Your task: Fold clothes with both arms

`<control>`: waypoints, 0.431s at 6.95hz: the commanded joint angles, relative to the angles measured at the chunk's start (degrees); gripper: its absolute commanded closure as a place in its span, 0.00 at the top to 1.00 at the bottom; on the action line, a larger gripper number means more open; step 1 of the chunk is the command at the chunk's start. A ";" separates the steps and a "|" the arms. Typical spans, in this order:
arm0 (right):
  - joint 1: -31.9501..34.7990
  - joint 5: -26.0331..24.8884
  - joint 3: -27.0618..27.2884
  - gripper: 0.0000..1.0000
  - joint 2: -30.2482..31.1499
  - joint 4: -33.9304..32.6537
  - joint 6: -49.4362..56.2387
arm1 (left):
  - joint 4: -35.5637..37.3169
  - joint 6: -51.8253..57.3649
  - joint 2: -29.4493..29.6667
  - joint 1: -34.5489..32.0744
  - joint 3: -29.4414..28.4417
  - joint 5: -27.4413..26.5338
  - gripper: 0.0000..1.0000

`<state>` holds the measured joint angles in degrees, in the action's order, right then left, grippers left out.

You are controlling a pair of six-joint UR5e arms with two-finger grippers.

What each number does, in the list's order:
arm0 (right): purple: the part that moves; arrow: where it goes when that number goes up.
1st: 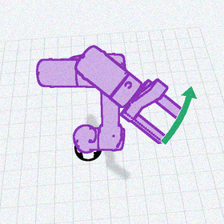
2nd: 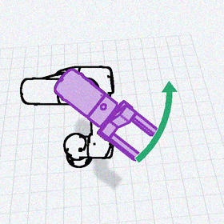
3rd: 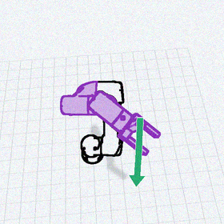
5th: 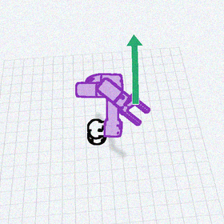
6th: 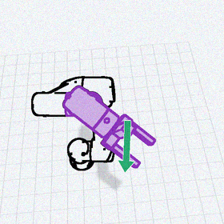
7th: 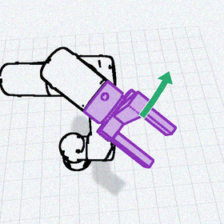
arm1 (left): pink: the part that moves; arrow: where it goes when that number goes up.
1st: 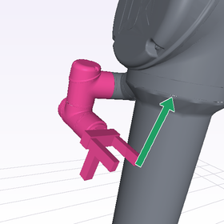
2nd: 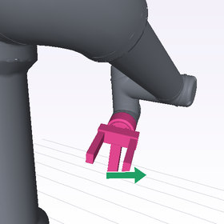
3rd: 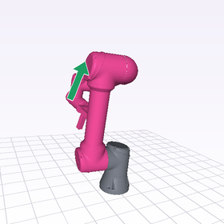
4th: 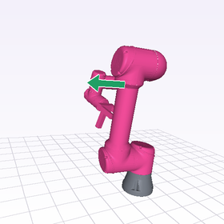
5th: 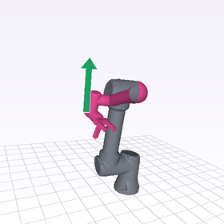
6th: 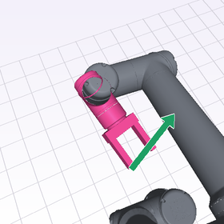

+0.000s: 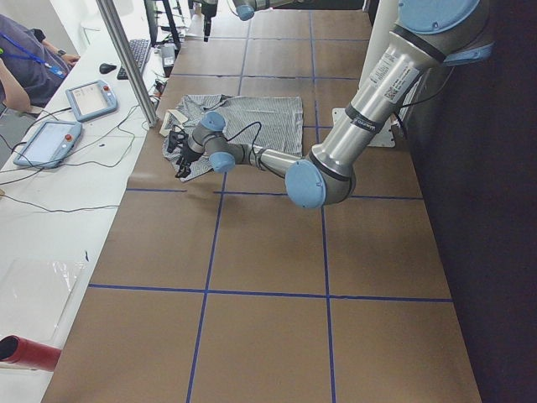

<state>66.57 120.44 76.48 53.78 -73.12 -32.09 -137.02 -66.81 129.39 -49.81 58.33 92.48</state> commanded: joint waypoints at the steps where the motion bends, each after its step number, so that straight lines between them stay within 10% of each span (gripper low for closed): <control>1: -0.12 -0.12 -0.10 1.00 0.19 -0.01 0.01 | -2.28 1.32 3.49 1.11 -5.85 -0.10 0.65; 3: -0.21 -0.21 -0.28 1.00 0.19 -0.01 -0.07 | -3.08 7.19 3.50 0.85 -6.12 -0.80 0.63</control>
<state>66.42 120.31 76.29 53.95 -73.13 -32.10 -139.64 -62.40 132.71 -48.87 52.66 92.12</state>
